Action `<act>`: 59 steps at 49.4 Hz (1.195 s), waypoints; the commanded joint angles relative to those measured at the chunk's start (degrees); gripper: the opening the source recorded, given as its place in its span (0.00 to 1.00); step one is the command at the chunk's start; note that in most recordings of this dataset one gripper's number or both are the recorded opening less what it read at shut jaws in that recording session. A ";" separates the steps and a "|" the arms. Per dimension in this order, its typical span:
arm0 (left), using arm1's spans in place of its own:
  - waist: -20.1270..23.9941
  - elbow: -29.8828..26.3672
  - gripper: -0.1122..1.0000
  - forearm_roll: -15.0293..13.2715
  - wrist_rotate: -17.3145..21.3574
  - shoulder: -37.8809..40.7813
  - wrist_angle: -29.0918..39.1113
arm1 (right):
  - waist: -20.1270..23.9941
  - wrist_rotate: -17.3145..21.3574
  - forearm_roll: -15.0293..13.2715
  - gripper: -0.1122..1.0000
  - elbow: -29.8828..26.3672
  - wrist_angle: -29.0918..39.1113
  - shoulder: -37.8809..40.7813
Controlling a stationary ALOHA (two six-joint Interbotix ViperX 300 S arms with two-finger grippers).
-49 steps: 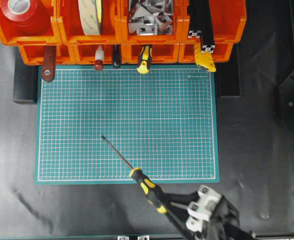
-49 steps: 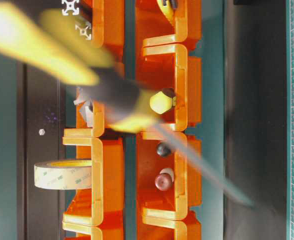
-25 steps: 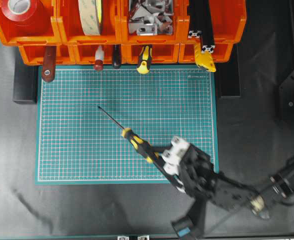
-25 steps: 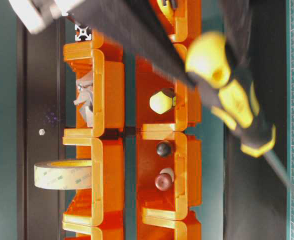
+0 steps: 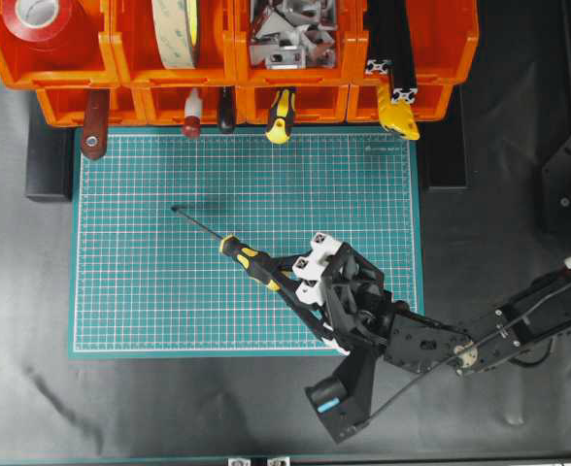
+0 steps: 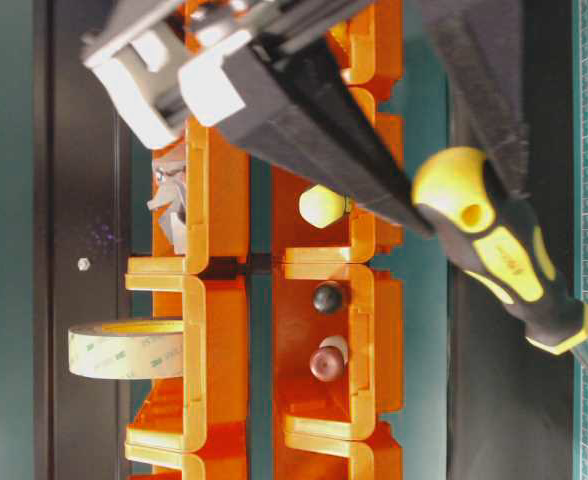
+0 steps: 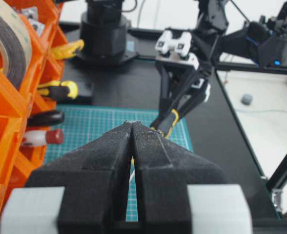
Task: Pick screwdriver from container rack with right arm.
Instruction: 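Swing the held screwdriver back over the mat center, then release the screwdriver onto the mat and withdraw the right gripper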
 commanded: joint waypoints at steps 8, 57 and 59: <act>0.26 -1.85 0.10 0.18 -0.26 0.62 0.53 | -0.18 2.90 0.18 0.42 1.05 -1.23 -0.79; 0.35 -1.85 0.10 0.18 -0.35 0.62 1.67 | -0.18 4.22 7.73 0.67 3.96 -7.38 1.67; 0.35 -1.76 0.10 0.18 -0.35 0.62 1.67 | -0.18 4.66 7.82 0.69 3.96 -7.38 1.67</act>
